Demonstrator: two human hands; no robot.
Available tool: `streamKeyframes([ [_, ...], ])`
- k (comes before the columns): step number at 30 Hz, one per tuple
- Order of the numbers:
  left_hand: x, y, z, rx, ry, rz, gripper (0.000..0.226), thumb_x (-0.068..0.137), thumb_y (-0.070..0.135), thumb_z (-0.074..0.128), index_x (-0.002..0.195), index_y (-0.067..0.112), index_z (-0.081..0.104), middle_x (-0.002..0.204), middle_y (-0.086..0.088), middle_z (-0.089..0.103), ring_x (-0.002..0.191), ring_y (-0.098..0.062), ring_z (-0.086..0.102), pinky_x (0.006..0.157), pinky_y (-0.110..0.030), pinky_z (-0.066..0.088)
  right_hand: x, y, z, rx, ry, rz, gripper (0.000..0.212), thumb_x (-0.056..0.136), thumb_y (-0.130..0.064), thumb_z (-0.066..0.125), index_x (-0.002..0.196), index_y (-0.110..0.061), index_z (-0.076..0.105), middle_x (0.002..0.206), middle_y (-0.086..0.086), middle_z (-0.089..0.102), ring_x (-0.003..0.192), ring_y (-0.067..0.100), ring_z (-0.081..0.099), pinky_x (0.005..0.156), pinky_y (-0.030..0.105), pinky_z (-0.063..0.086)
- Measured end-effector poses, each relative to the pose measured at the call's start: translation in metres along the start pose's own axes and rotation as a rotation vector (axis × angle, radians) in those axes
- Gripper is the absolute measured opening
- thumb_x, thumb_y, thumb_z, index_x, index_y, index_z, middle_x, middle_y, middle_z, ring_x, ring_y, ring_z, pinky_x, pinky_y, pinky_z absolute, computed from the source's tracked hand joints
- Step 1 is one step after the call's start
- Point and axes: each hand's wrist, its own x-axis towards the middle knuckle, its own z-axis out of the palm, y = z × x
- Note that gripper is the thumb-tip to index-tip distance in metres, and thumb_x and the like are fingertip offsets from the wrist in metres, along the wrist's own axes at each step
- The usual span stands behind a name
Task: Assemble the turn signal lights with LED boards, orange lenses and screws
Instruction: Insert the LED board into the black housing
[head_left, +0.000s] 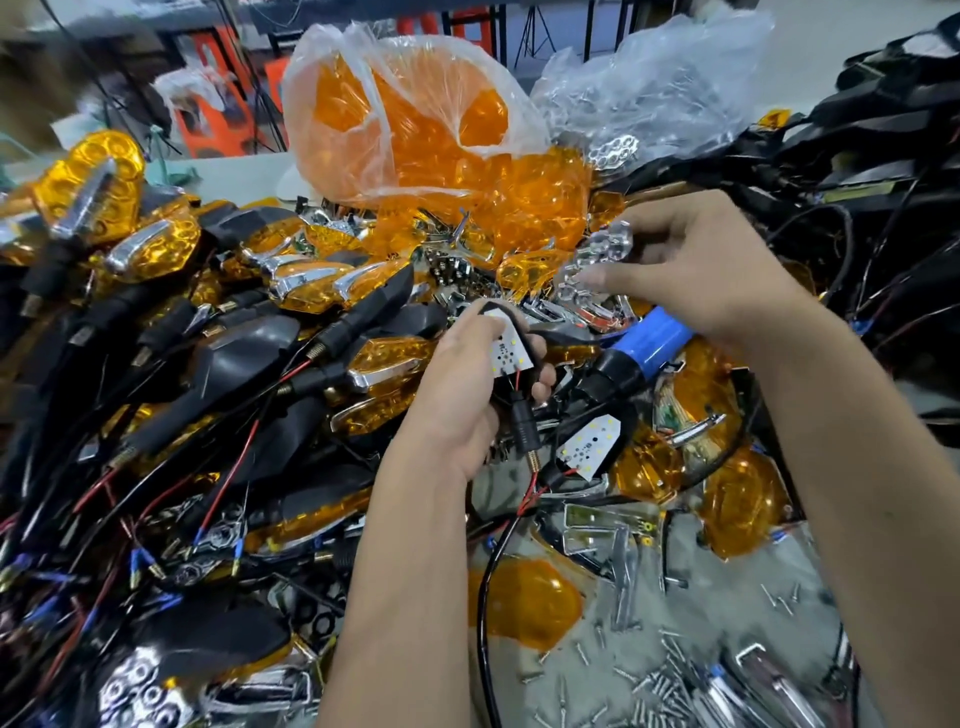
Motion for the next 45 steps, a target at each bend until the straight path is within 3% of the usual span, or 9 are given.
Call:
streamKeyframes([
  [3, -0.001, 0.000, -0.002, -0.008, -0.011, 0.011, 0.029, 0.101, 0.013, 0.039, 0.086, 0.015, 0.064, 0.083, -0.013, 0.063, 0.066, -0.028, 0.060, 0.056, -0.033, 0.051, -0.009, -0.006, 0.013, 0.172, -0.143, -0.042, 0.059, 0.088, -0.038, 0.079, 0.096, 0.016, 0.058, 0.079, 0.036, 0.048, 0.065, 0.032, 0.040, 0.061, 0.039, 0.035],
  [6, 0.001, 0.000, -0.004, -0.027, -0.011, 0.013, 0.028, 0.104, 0.015, 0.040, 0.099, 0.013, 0.067, 0.104, -0.020, 0.061, 0.084, -0.030, 0.061, 0.072, -0.041, 0.055, -0.014, -0.013, 0.030, 0.169, -0.244, -0.019, 0.010, 0.095, -0.024, 0.075, 0.093, -0.015, 0.070, 0.070, 0.025, 0.049, 0.060, 0.038, 0.034, 0.053, 0.039, 0.031],
  [9, 0.001, 0.001, -0.006, -0.080, -0.041, -0.023, 0.032, 0.108, 0.019, 0.040, 0.123, 0.004, 0.064, 0.118, -0.025, 0.066, 0.107, -0.035, 0.062, 0.101, -0.053, 0.052, -0.015, -0.018, 0.040, 0.108, -0.254, -0.062, 0.026, 0.091, -0.021, 0.079, 0.112, -0.021, 0.064, 0.078, 0.039, 0.058, 0.058, 0.042, 0.045, 0.060, 0.043, 0.039],
  [14, 0.000, 0.003, -0.006, -0.164, -0.015, -0.044, 0.037, 0.113, 0.025, 0.039, 0.135, 0.007, 0.061, 0.130, -0.025, 0.068, 0.124, -0.036, 0.065, 0.108, -0.055, 0.050, -0.018, -0.022, 0.050, 0.088, -0.237, -0.160, 0.034, 0.091, -0.018, 0.080, 0.121, -0.022, 0.065, 0.061, 0.022, 0.054, 0.050, 0.034, 0.040, 0.050, 0.035, 0.035],
  [23, 0.001, 0.004, -0.004, -0.249, -0.015, -0.117, 0.042, 0.114, 0.028, 0.037, 0.146, 0.006, 0.055, 0.138, -0.022, 0.064, 0.124, -0.034, 0.065, 0.102, -0.048, 0.056, -0.016, -0.012, 0.064, -0.028, -0.189, -0.177, 0.037, 0.086, -0.016, 0.085, 0.117, -0.029, 0.072, 0.080, -0.010, 0.060, 0.057, 0.014, 0.054, 0.059, 0.017, 0.046],
  [28, 0.003, 0.004, -0.005, -0.328, -0.018, -0.131, 0.043, 0.113, 0.023, 0.036, 0.143, 0.000, 0.055, 0.134, -0.022, 0.067, 0.112, -0.028, 0.070, 0.091, -0.037, 0.061, -0.016, -0.011, 0.065, -0.060, -0.159, -0.143, 0.034, 0.086, -0.018, 0.085, 0.116, -0.031, 0.073, 0.081, -0.001, 0.059, 0.057, 0.024, 0.056, 0.059, 0.032, 0.056],
  [32, 0.004, 0.002, -0.008, -0.370, -0.002, -0.130, 0.039, 0.112, 0.023, 0.038, 0.133, 0.001, 0.062, 0.115, -0.019, 0.074, 0.096, -0.027, 0.075, 0.073, -0.035, 0.062, -0.017, -0.012, 0.066, -0.074, -0.165, -0.152, 0.036, 0.085, -0.018, 0.085, 0.117, -0.030, 0.073, 0.093, 0.000, 0.054, 0.055, 0.010, 0.048, 0.061, 0.017, 0.044],
  [37, -0.003, 0.003, -0.004, -0.391, -0.042, -0.057, 0.039, 0.112, 0.024, 0.039, 0.119, 0.004, 0.072, 0.121, -0.019, 0.073, 0.107, -0.029, 0.073, 0.088, -0.040, 0.063, -0.017, -0.016, 0.065, -0.106, -0.175, -0.121, 0.040, 0.086, -0.027, 0.084, 0.120, -0.045, 0.071, 0.109, 0.004, 0.054, 0.092, 0.028, 0.054, 0.081, 0.031, 0.053],
  [45, -0.003, 0.007, 0.002, -0.509, -0.125, 0.092, 0.018, 0.105, 0.010, 0.041, 0.101, 0.008, 0.059, 0.131, -0.010, 0.071, 0.112, -0.031, 0.062, 0.091, -0.039, 0.057, -0.016, -0.016, 0.068, 0.099, -0.187, 0.045, 0.056, 0.089, -0.030, 0.083, 0.130, -0.033, 0.045, 0.097, 0.019, 0.071, 0.085, 0.052, 0.062, 0.085, 0.067, 0.053],
])
